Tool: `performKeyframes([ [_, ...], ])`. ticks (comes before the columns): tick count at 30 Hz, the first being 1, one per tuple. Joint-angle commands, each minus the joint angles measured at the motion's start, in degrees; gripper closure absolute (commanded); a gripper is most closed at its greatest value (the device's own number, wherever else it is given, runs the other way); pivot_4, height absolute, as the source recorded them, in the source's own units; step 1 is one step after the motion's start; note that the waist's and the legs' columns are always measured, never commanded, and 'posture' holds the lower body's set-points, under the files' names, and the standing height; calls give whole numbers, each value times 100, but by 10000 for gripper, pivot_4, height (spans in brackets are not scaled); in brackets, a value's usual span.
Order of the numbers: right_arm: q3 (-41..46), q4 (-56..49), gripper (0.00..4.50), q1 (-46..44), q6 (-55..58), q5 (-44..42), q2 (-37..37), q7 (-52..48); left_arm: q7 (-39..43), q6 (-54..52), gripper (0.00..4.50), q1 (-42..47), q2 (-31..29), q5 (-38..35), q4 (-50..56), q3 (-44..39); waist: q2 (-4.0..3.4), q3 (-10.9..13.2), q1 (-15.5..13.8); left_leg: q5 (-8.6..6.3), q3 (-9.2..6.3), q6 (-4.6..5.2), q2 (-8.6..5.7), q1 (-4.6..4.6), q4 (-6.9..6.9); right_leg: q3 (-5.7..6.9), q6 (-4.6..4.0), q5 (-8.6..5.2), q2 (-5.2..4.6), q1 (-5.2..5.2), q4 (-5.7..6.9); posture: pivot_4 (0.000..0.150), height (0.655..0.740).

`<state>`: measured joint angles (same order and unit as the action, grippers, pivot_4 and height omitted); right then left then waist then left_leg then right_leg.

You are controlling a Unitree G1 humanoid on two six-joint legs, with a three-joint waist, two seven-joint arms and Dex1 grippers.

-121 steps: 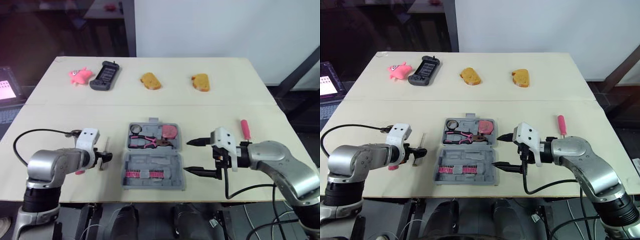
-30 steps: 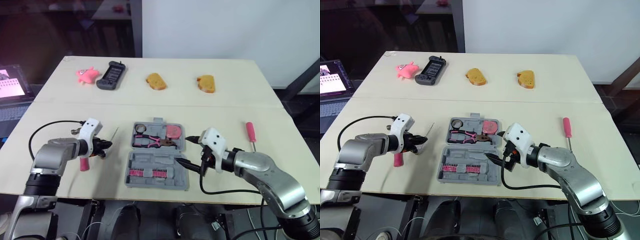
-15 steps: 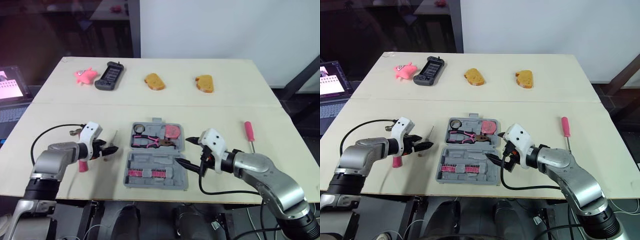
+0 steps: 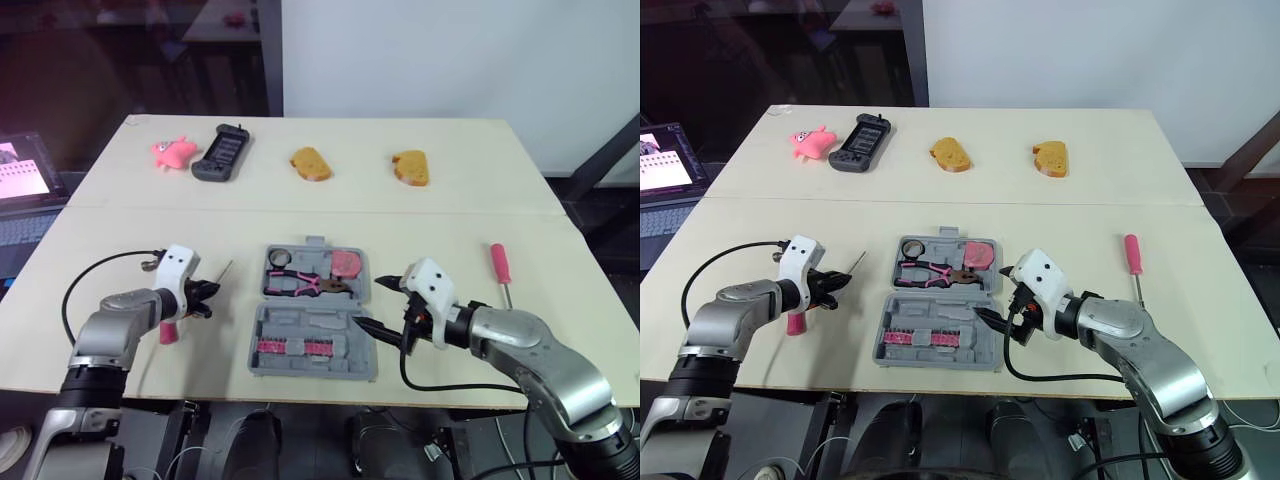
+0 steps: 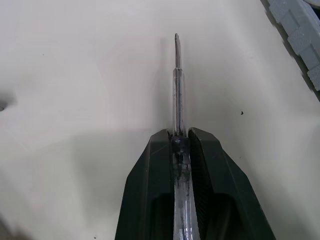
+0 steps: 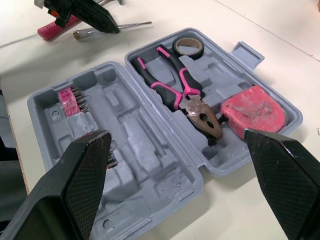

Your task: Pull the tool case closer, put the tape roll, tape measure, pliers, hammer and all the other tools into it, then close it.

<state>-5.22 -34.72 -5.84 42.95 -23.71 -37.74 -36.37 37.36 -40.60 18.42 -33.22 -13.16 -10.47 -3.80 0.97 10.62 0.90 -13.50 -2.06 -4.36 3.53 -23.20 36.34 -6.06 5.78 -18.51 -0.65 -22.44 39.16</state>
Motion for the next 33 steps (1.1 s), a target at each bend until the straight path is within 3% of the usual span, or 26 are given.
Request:
performKeyframes([
  [1, 126, -268, 0, -12, -85, -35, -28, 4, 100, 86, 44761, 9, 47, -62, -165, -10, 0, 0, -6, 0, 0, 0, 0, 0, 0, 0, 0, 0, 0, 0, 0, 1500, 7400],
  [8, 119, -266, 0, 13, -91, -18, -16, 33, 887, 276, 44761, 341, -623, -207, 326, -44, 15, 9, 4, 0, -2, 0, 1, -14, 0, 2, 0, 0, 2, -15, 0, 1500, 7400],
  [14, 147, -256, 0, -5, -77, -36, -12, 51, 2472, 344, 44761, 578, -1816, -282, 1308, 641, 30, 17, 27, 0, 7, -1, 2, -21, -15, -3, -1, 0, 0, -27, -9, 1500, 7400],
  [17, 126, -231, 0, -7, -102, -38, -51, -12, 3488, 298, 44761, 947, -2537, 28, 1982, 1570, 31, 20, 30, 0, 7, -1, 3, -22, -21, -4, -3, -1, 3, -33, -12, 1500, 7400],
  [27, 84, -97, 0, -112, -150, 18, -38, -67, 4000, -639, 44761, 2085, -2261, 613, 3025, 3407, 34, 22, 38, 0, 9, 0, 3, -25, -15, -8, -2, -1, 7, -33, -11, 1500, 7400],
  [33, 77, -86, 0, -115, -166, 47, 3, -33, 3772, -340, 44761, 2421, -1738, 1107, 2699, 3908, 35, 23, 43, 0, 8, 0, 3, -26, -12, -8, -1, -1, 7, -33, -11, 1500, 7400],
])
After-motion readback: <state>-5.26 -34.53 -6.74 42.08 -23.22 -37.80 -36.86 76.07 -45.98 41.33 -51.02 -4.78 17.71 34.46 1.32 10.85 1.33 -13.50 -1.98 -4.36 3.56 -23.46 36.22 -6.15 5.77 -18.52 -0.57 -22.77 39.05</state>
